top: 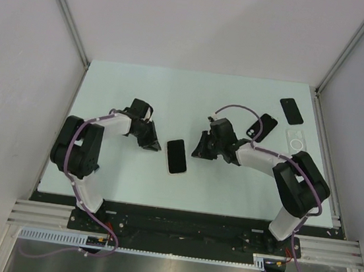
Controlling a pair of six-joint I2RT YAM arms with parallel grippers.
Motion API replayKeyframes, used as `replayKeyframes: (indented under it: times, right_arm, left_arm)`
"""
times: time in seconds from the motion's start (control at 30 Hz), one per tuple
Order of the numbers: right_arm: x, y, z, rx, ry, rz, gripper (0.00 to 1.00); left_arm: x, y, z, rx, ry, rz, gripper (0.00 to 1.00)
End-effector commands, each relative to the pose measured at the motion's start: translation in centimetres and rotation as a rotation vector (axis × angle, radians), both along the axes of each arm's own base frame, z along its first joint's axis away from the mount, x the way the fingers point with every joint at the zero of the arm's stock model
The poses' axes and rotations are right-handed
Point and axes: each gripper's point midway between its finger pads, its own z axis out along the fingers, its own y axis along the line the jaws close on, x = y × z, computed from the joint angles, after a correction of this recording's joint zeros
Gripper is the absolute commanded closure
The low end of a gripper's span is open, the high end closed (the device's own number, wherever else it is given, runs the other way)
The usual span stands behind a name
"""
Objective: Put the phone into the phone case
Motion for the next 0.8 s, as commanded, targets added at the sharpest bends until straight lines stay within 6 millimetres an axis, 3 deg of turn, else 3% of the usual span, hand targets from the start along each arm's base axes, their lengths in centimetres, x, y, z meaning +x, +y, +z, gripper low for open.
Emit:
replayKeyframes:
  times: [0.0, 0.03, 0.13, 0.4, 0.6, 0.77]
  right_arm:
    - [3.5, -0.7, -0.5, -0.139, -0.105, -0.075, 0.92]
    - [4.3, -0.4, -0.1, -0.145, -0.127, -0.085, 0.94]
    - [5.2, -0.8, -1.6, -0.24, -0.138, -0.123, 0.98]
    - [7.4, 0.9, -2.0, -0.287, -0.202, -0.134, 1.0]
    - [7.5, 3.1, -3.1, -0.266, -0.204, -0.092, 1.0]
    - [6.5, 4.7, -3.5, -0.26, -0.197, -0.05, 1.0]
  left_arm:
    - [1.6, 2.5, 0.2, 0.159, -0.037, 0.069, 0.83]
    - [1.6, 2.6, 0.0, 0.162, -0.029, 0.072, 0.85]
    - [1.8, 2.1, -0.6, 0.15, -0.013, 0.06, 0.9]
    - [2.7, 0.2, -0.8, 0.089, -0.008, 0.019, 0.9]
    - [2.4, -1.2, -1.7, 0.038, 0.015, -0.006, 0.9]
    - [2.2, -3.1, -1.5, -0.039, 0.001, -0.044, 0.89]
